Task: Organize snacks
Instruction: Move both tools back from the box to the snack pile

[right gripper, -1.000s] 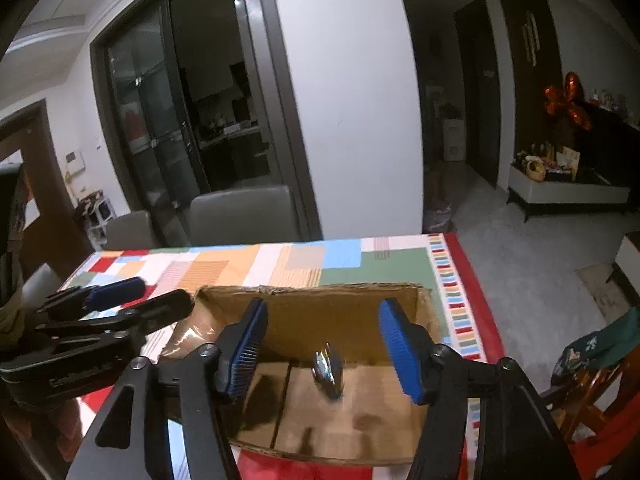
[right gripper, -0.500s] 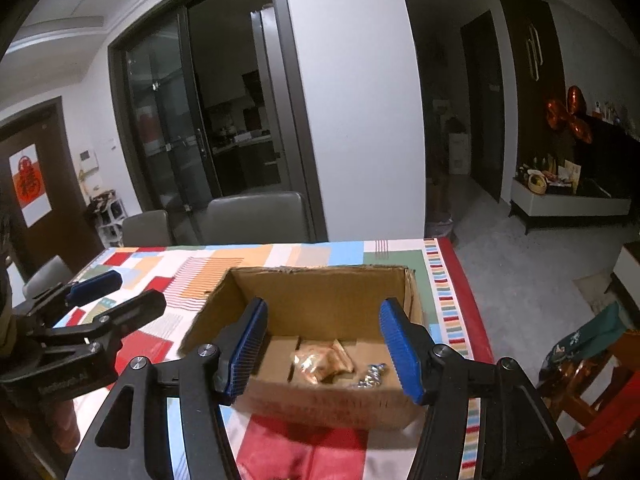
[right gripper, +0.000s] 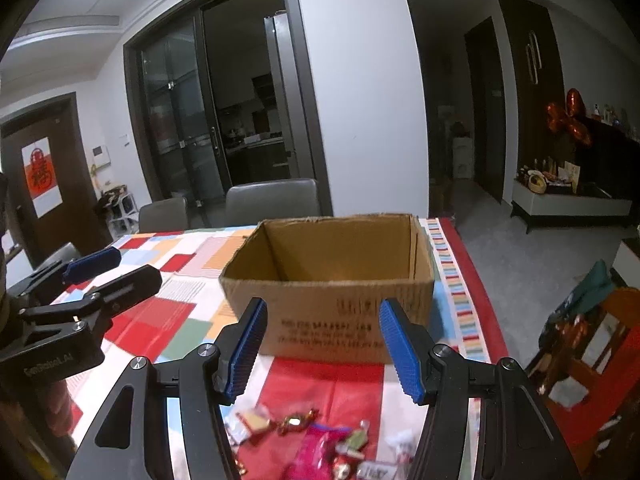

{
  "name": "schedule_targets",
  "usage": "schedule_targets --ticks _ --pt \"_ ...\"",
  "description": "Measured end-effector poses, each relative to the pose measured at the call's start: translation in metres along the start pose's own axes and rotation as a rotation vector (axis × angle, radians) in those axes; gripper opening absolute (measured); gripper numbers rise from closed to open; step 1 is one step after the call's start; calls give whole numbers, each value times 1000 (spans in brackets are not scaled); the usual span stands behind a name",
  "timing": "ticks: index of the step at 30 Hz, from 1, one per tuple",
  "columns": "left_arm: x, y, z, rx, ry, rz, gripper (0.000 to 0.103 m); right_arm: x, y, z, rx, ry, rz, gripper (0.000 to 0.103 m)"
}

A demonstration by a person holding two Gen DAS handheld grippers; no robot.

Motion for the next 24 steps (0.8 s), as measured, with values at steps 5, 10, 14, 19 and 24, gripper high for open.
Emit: schedule_targets --ticks 5,10,14,19,24 --pt "-26 5 -17 27 2 9 78 -22 -5 -11 -18 -13 -4 60" --pt "-58 5 -26 30 -44 -17 78 -48 0 -19 -36 -57 30 60" --pt "-83 5 -26 13 -104 -49 78 -64 -1 -23 -36 -77 16 60" --pt "-116 5 -20 1 -182 -108 77 -88 -7 -21 -24 -119 8 60" --pt "-146 5 -10 -25 -260 -171 74 -112 -14 -8 -5 -179 -16 60"
Point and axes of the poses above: each gripper's, at about its wrist camera, not at the fingertips, and z roughly the way its jaws point, y to its right, x to its top, the point moved 7 cm from there along z, roughly the way its jaws point, and after that the axes turned 5 degrees about -x, right-handed, at the moved point
